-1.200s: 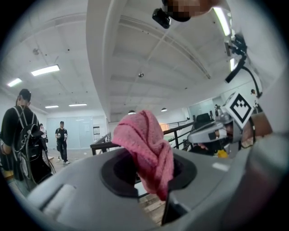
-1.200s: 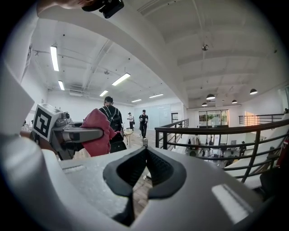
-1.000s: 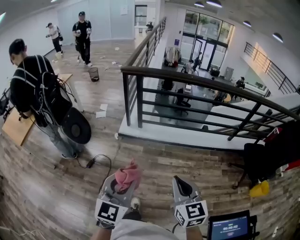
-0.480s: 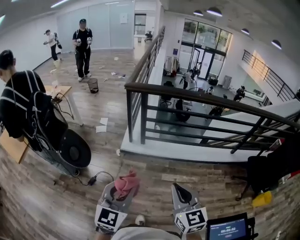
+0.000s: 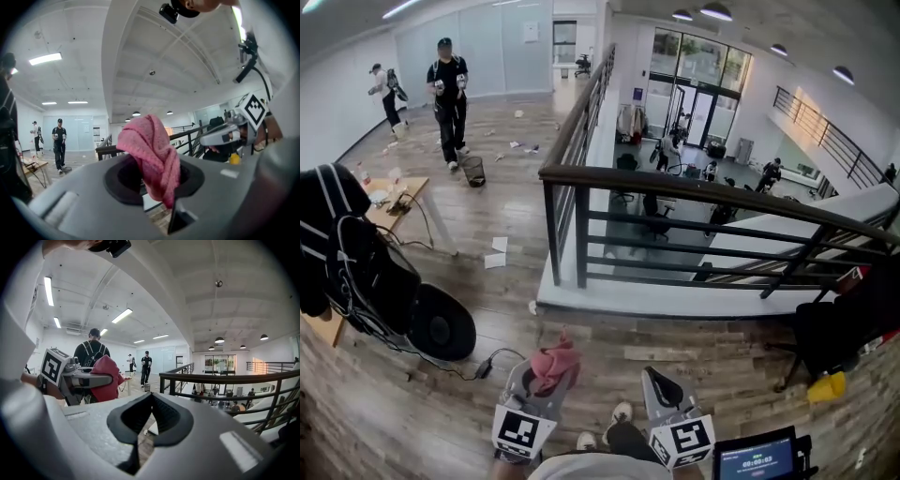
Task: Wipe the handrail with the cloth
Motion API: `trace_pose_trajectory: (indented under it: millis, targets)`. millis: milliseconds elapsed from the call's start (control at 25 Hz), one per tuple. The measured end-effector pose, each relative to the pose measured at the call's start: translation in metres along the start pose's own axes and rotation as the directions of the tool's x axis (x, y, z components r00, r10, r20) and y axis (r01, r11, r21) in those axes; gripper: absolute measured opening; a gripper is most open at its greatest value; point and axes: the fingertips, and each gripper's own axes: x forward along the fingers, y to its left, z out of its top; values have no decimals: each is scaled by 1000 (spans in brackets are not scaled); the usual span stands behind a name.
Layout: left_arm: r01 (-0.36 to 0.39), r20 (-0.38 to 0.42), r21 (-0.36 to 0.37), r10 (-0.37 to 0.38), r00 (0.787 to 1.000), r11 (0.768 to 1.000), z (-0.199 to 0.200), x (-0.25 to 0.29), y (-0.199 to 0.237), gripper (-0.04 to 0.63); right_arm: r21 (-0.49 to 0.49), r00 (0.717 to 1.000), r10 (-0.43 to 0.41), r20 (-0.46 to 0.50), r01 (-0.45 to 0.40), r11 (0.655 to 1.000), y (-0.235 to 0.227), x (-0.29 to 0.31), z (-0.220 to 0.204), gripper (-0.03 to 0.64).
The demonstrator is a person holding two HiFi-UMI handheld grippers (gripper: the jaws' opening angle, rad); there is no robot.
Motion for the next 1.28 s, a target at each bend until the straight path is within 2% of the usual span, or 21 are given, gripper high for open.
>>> trace_pose_trajectory:
  millis: [160,280,480,640,840,1120,1280]
  targets:
    - [3,-19,-7,-3,1000,1000,-4,12,1,121,15,1000,-2,0,2,1000,-13,10,1,3]
    - [5,-40,25,-4,999,1000,-10,29,11,121,30,1000,5,3,-5,1000,-26,32,0,3]
    - [-40,-27,15,41,999,999,-1,69,41,121,51,999,36,27,-38,998,-49,83,6,3]
    - [-41,-31,63,43,999,997,8,104,60,121,56,996,61,64,-65,996,-72,116,21,3]
    - [-62,-12,59,63,998,996,25,142,71,121,89,996,76,51,-80,993,-101,148,21,3]
    - [-141,-51,47,143,988,989,6,188,87,123,50,990,126,58,-129,990,-138,179,32,3]
    - [-166,-78,28,167,983,986,1,212,92,123,77,992,119,42,-122,990,-165,191,27,3]
